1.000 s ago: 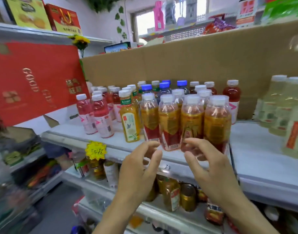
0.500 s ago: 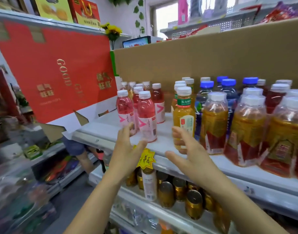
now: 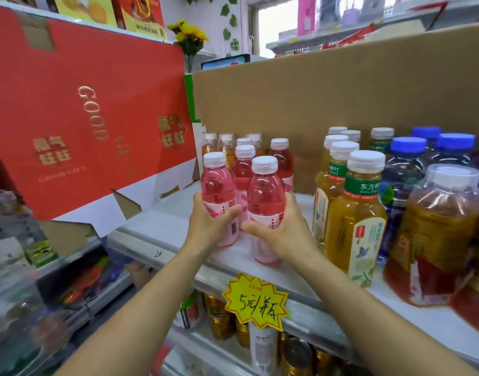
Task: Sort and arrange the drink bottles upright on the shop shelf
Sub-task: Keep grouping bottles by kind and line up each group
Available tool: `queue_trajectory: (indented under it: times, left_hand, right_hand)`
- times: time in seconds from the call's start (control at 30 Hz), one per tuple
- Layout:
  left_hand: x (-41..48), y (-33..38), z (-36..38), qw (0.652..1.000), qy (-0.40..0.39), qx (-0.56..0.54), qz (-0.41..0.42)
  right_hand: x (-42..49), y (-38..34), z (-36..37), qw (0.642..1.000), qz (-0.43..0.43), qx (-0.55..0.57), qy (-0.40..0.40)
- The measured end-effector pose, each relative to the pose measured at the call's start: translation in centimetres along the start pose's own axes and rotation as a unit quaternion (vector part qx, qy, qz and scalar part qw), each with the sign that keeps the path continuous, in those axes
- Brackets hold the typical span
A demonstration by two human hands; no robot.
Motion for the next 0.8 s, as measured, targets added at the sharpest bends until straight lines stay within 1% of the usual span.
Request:
queue_trajectory:
  times: [0.17,0.27,0.43,0.63,0.8]
  left_hand:
    - [-0.2,0.4,-0.1,0.999,0.012,-0.025,0.033]
    - [-1.3,1.4,-0.5,0.998,0.002,-0.047,0.045]
    - [-3.7,3.5,-1.8,0.996,-0.002,-0.069,0.059]
    - [-8.8,6.5,-3.4,0.994,-0.013,-0.073,0.083]
    - [-14.6,8.9,-3.9,0.991,-0.032,-0.1,0.083]
  right_hand:
    - [0.1,-0.2,-0.2,1.0,-0.01,0.0,0.009]
    - [-0.5,-0.7,-0.4,1.0,-0.019,-0.015,0.005]
    - [-2.7,-3.1,-1.4,0.999,-0.045,0.004,0.023]
    - [-7.0,-7.2,-3.9,0.995,-0.085,0.025,0.039]
    - [-12.0,-9.3,-7.2,0.995,-0.074,0.046,0.053]
Point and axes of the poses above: each hand's wrist, its own x-axis towards the middle knuckle, its own z-axis out of the palm, y = z × x, the point moved 7 cm from there along x, towards the middle knuckle, and after that the axes turned 5 degrees about y, right-handed, at the moved point
